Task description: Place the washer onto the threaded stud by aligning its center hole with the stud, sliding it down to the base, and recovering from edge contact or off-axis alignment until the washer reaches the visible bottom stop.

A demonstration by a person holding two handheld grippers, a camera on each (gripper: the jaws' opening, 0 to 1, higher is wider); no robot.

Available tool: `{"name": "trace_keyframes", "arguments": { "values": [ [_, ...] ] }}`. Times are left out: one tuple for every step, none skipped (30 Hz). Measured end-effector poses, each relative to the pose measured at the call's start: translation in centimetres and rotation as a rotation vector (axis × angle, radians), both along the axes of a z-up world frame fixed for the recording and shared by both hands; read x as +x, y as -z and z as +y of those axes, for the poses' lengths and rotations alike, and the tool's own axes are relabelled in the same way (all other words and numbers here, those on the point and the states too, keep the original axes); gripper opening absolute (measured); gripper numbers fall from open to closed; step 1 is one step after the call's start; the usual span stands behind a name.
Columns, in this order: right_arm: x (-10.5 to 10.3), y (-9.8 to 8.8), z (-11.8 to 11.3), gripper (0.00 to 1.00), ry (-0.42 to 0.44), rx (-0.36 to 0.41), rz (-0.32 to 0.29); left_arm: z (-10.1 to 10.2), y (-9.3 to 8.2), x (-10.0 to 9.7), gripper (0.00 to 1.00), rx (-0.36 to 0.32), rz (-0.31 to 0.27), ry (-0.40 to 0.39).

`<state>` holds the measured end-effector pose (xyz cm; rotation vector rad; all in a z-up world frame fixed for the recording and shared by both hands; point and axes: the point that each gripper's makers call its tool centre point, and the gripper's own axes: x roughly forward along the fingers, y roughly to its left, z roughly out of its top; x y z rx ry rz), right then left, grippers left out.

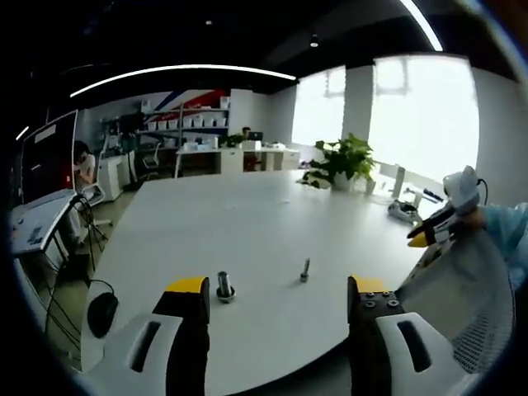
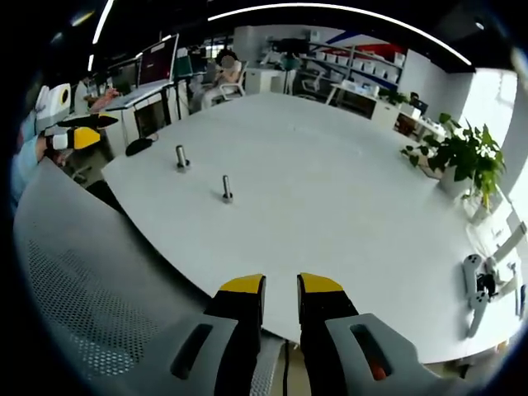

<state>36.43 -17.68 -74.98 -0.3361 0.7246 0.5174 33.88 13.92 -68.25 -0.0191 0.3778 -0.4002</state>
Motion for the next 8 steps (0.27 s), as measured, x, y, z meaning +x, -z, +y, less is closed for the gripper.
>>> {"name": "trace_keyframes", "arguments": {
  "values": [
    [0.0,0.0,0.0,0.18,-0.002,0.001,0.002,-0.1,0.0,0.0,0.67,0.001,0.0,0.0],
    [-0.1,0.1,0.1,0.18,-0.005,0.001,0.004,-0.1,0.3,0.0,0.66,0.01,0.004,0.003],
    [-0.1,0.1,0.1,0.18,-0.008,0.001,0.005,0.0,0.6,-0.1,0.65,0.03,0.015,0.009],
    [-0.1,0.1,0.2,0.18,-0.012,0.0,0.006,0.0,0.9,-0.2,0.63,0.058,0.017,0.017],
    [-0.1,0.0,0.3,0.18,-0.016,-0.002,0.006,0.0,1.0,-0.3,0.63,0.067,0.016,0.022],
    [-0.2,0.1,0.3,0.18,-0.019,-0.004,0.007,0.0,1.2,-0.3,0.63,0.068,0.021,0.024],
    [-0.2,0.1,0.3,0.18,-0.02,-0.005,0.009,0.0,1.2,-0.3,0.63,0.066,0.026,0.024],
    [-0.2,0.1,0.3,0.18,-0.02,-0.005,0.01,0.0,1.3,-0.3,0.63,0.053,0.034,0.024]
  ]
}}
